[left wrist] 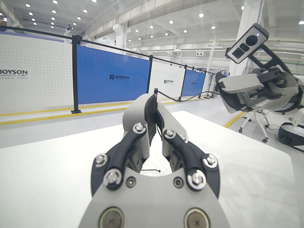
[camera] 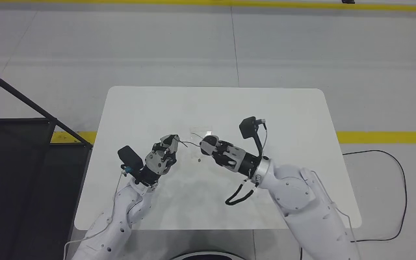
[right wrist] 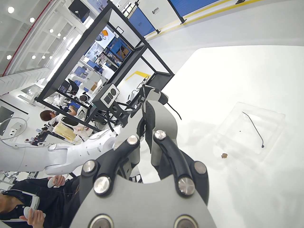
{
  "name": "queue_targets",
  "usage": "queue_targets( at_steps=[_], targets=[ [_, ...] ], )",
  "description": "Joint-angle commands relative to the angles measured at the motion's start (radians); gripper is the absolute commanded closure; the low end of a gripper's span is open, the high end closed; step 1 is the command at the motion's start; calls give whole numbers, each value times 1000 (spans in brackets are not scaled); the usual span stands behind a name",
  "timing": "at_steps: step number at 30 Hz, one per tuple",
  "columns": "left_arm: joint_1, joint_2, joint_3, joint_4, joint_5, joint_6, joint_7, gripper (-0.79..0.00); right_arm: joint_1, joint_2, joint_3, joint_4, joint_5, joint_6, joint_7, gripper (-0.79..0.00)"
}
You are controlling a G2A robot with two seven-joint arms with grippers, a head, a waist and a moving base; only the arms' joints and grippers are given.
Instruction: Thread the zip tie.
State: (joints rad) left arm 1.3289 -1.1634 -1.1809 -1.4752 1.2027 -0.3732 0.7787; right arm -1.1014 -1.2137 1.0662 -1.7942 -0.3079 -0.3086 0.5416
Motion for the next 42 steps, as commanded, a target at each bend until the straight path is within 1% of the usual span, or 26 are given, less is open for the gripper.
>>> queue_targets(
  at_steps=[1, 10, 17, 30, 42],
  targets=[
    [0, 0, 0, 0, 0, 0, 0, 0, 0, -1, -1, 1, 3, -4, -6, 0],
    [0, 0, 0, 0, 0, 0, 0, 0, -5, -5, -4, 4, 25, -38, -49, 0],
    [0, 0, 0, 0, 0, 0, 0, 0, 13, -12, -26, 16, 12, -17, -48, 0],
    [0, 0, 0, 0, 0, 0, 0, 0, 53, -19, -65, 38, -45, 54, 19, 0],
    [0, 0, 0, 0, 0, 0, 0, 0, 70, -22, -89, 41, -108, 91, 75, 0]
  ],
)
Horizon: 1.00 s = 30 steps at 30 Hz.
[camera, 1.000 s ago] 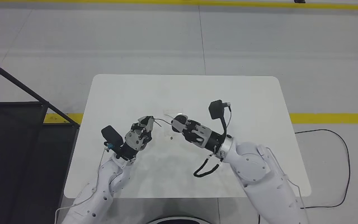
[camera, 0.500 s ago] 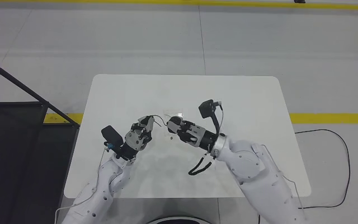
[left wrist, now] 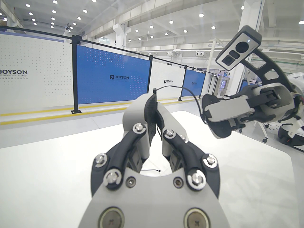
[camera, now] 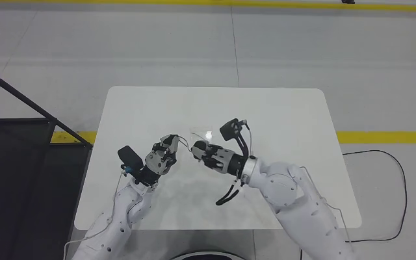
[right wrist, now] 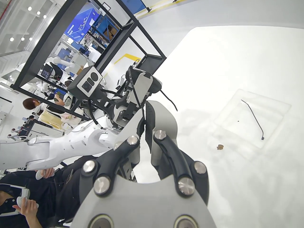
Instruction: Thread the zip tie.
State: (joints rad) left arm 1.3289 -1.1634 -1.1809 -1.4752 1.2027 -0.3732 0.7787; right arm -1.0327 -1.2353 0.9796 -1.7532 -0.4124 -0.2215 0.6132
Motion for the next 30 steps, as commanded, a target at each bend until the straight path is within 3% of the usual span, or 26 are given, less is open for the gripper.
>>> queue_targets(
  at_steps=[1, 21, 30],
  targets=[
    [0, 0, 0, 0, 0, 0, 0, 0, 4, -1, -5, 1, -10, 8, 9, 0],
    [0, 0, 0, 0, 0, 0, 0, 0, 35, -11, -39, 12, -75, 88, 68, 0],
    [0, 0, 0, 0, 0, 0, 0, 0, 13, -10, -15, -9, -51, 57, 27, 0]
  ],
)
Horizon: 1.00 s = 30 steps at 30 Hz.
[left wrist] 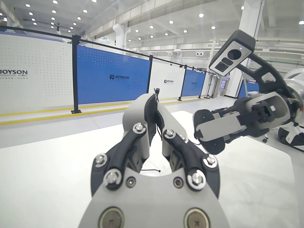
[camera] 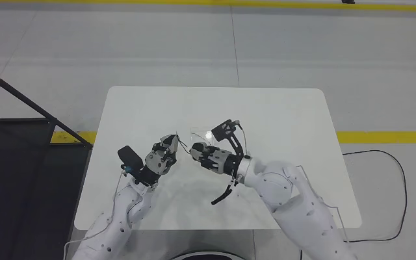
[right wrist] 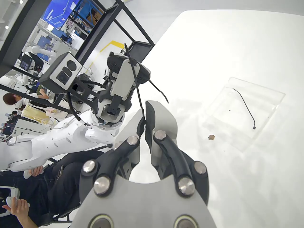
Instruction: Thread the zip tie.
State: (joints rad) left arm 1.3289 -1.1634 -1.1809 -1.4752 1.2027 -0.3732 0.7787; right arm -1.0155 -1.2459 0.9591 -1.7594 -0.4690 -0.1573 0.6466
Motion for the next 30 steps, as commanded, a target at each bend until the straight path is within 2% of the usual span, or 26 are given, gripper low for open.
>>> queue_targets(
  at_steps=[1, 15, 21, 30],
  targets=[
    [0, 0, 0, 0, 0, 0, 0, 0, -9, 1, 11, -6, 11, -15, -12, 0],
    [16, -1, -22, -43, 6, 9, -42, 0, -131, 35, 148, -102, 16, -119, 1, 0],
    [30, 5, -51, -63, 54, -28, -41, 0, -181, 51, 217, -155, 34, -157, 36, 0],
    [37, 11, -85, -68, 63, -68, -36, 0, -214, 64, 276, -216, -8, -95, 62, 0]
  ],
)
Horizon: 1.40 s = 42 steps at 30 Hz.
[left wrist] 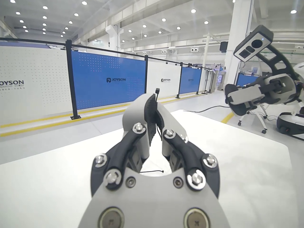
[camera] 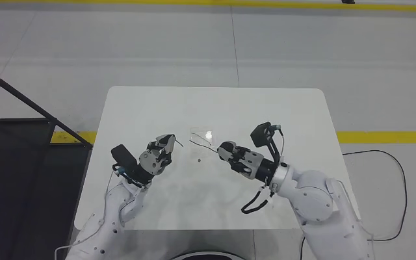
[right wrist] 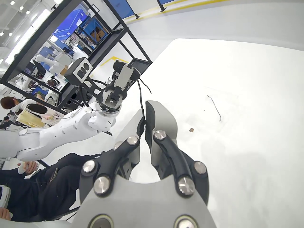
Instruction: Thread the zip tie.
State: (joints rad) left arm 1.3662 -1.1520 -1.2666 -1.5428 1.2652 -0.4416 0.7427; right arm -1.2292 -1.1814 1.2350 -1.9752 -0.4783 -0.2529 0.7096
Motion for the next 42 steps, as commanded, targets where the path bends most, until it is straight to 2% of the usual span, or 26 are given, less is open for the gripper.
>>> queue_targets(
  at_steps=[1, 12, 16, 28, 38, 42],
  targets=[
    [0, 0, 0, 0, 0, 1, 0, 0, 0, 0, 0, 0, 1, 0, -1, 0],
    [0, 0, 0, 0, 0, 1, 0, 0, 0, 0, 0, 0, 1, 0, -1, 0],
    [4, 0, -8, -21, 0, 11, -36, 0, -8, 0, 0, -3, -1, 0, -16, 0],
    [-6, 6, -37, -19, 45, -60, -45, 0, -61, 13, 17, -40, -28, -58, -15, 0],
    [-8, 6, -33, -15, 44, -64, -46, 0, -81, 18, 27, -52, 2, -108, -69, 0],
    [-8, 6, -33, -15, 44, -64, -46, 0, -62, 19, 9, -57, -13, -111, -48, 0]
  ],
)
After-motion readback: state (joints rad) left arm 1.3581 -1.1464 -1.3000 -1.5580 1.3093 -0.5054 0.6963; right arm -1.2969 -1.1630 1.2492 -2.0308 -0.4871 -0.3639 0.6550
